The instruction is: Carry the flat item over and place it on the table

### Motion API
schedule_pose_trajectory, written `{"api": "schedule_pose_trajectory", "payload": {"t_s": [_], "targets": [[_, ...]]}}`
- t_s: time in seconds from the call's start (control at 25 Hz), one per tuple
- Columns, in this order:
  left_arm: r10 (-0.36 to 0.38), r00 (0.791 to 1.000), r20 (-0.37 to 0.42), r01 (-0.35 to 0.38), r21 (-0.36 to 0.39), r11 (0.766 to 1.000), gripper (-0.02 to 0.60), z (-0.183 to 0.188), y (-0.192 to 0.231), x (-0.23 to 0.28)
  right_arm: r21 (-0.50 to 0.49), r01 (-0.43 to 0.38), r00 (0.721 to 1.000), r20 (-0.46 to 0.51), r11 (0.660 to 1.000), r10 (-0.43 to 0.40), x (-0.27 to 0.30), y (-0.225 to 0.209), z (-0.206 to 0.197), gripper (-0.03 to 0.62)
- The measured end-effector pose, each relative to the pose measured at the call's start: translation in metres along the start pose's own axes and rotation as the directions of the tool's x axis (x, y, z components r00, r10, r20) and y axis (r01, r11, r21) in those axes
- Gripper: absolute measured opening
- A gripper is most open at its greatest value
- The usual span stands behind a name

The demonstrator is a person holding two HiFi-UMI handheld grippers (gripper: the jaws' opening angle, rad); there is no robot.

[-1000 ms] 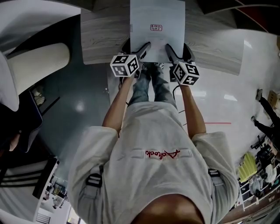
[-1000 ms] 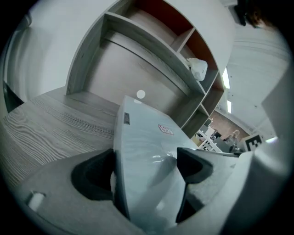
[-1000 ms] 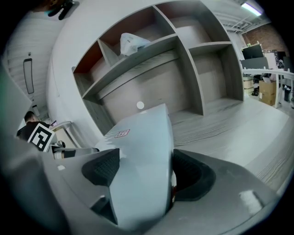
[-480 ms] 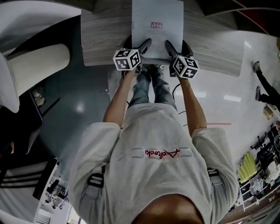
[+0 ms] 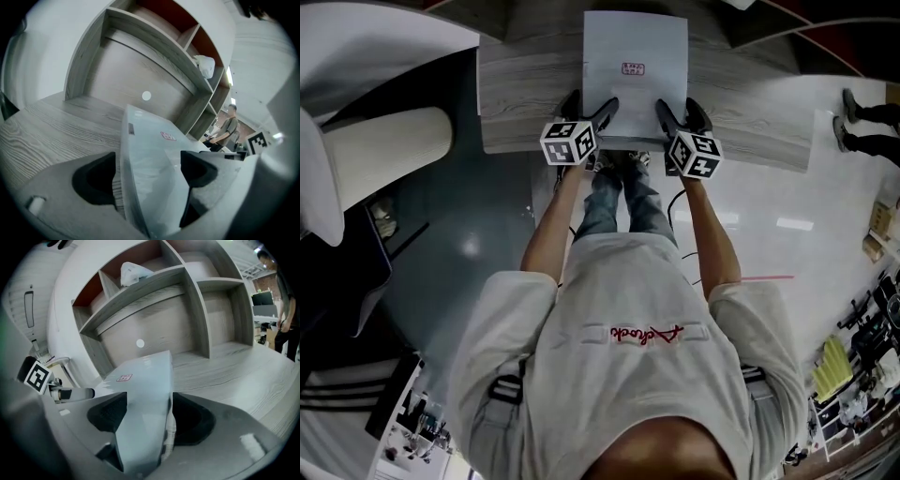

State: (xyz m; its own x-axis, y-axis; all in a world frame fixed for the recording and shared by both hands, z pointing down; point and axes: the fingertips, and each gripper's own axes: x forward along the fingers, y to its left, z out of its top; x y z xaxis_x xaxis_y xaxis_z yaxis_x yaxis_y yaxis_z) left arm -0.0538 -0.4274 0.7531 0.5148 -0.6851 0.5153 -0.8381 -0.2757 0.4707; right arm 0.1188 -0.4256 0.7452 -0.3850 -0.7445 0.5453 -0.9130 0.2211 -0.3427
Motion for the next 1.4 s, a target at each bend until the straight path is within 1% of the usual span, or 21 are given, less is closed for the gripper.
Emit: {"api": "schedule_pose_trajectory", "payload": {"t_s": [0.04, 0.08, 0.12, 0.16, 0.24, 0.32, 0.4, 0.44, 0.52, 0.56, 0.68, 0.88, 1.04, 1.08, 1.2, 1.28, 1.4], "targets": [[0.002, 1.0, 0.014, -0.002, 0.011, 1.0, 0.439, 0.004, 0.0, -0.005, -0.013, 0.008, 1.0, 0.01, 1.0, -0.008, -0.004, -0.001, 0.004, 0.293], [0.002, 1.0, 0.029, -0.002, 0.017, 1.0, 0.427, 0.009, 0.0, -0.012, -0.019, 0.012, 1.0, 0.022, 1.0, -0.011, -0.009, -0.001, 0.009, 0.29], [0.002, 0.999, 0.044, -0.003, 0.022, 1.0, 0.412, 0.014, 0.0, -0.02, -0.023, 0.014, 0.999, 0.033, 1.0, -0.013, -0.014, 0.0, 0.013, 0.281], [0.002, 0.998, 0.058, -0.004, 0.028, 1.0, 0.384, 0.018, 0.0, -0.027, -0.028, 0.016, 0.999, 0.041, 0.999, -0.015, -0.019, 0.002, 0.017, 0.254], [0.003, 0.996, 0.086, -0.008, 0.048, 0.999, 0.299, 0.028, -0.002, -0.041, -0.046, 0.019, 0.999, 0.051, 0.999, -0.017, -0.026, 0.008, 0.025, 0.212], [0.005, 0.994, 0.111, -0.013, 0.071, 0.997, 0.196, 0.036, -0.005, -0.049, -0.067, 0.014, 0.998, 0.054, 0.998, -0.011, -0.031, 0.014, 0.031, 0.148], [0.0, 0.992, 0.127, -0.011, 0.089, 0.996, 0.048, 0.039, -0.01, -0.055, -0.085, 0.002, 0.998, 0.055, 0.996, 0.002, -0.034, 0.02, 0.033, 0.09], [-0.005, 0.991, 0.131, -0.008, 0.099, 0.995, 0.004, 0.041, -0.014, -0.057, -0.093, -0.004, 0.998, 0.056, 0.996, 0.009, -0.035, 0.023, 0.034, 0.067], [-0.015, 0.991, 0.131, 0.0, 0.116, 0.993, 0.0, 0.044, -0.02, -0.059, -0.107, -0.012, 0.998, 0.064, 0.994, 0.019, -0.038, 0.029, 0.04, 0.014], [-0.021, 0.991, 0.131, 0.005, 0.121, 0.993, 0.0, 0.045, -0.024, -0.06, -0.111, -0.015, 0.997, 0.069, 0.994, 0.023, -0.04, 0.032, 0.043, 0.003], [-0.04, 0.988, 0.148, 0.02, 0.135, 0.991, 0.0, 0.054, -0.034, -0.066, -0.122, -0.027, 0.995, 0.093, 0.992, 0.039, -0.049, 0.04, 0.055, 0.003], [-0.091, 0.977, 0.195, 0.053, 0.195, 0.979, 0.0, 0.086, -0.061, -0.085, -0.164, -0.063, 0.979, 0.182, 0.984, 0.093, -0.075, 0.06, 0.09, 0.003], [-0.139, 0.959, 0.249, 0.072, 0.259, 0.963, 0.0, 0.121, -0.086, -0.102, -0.205, -0.059, 0.958, 0.265, 0.977, 0.114, -0.099, 0.075, 0.127, 0.003], [-0.148, 0.955, 0.259, 0.072, 0.284, 0.956, 0.0, 0.131, -0.092, -0.106, -0.215, -0.063, 0.95, 0.286, 0.975, 0.124, -0.104, 0.08, 0.137, 0.003], [-0.174, 0.945, 0.277, 0.061, 0.374, 0.925, 0.0, 0.158, -0.111, -0.119, -0.239, -0.072, 0.923, 0.352, 0.968, 0.155, -0.125, 0.093, 0.165, 0.003], [-0.189, 0.932, 0.31, 0.055, 0.393, 0.918, 0.0, 0.176, -0.12, -0.13, -0.262, -0.062, 0.907, 0.388, 0.963, 0.164, -0.138, 0.099, 0.182, 0.003], [-0.201, 0.911, 0.36, 0.048, 0.39, 0.919, 0.0, 0.199, -0.124, -0.144, -0.29, -0.044, 0.891, 0.421, 0.956, 0.168, -0.15, 0.104, 0.201, 0.003]]}}
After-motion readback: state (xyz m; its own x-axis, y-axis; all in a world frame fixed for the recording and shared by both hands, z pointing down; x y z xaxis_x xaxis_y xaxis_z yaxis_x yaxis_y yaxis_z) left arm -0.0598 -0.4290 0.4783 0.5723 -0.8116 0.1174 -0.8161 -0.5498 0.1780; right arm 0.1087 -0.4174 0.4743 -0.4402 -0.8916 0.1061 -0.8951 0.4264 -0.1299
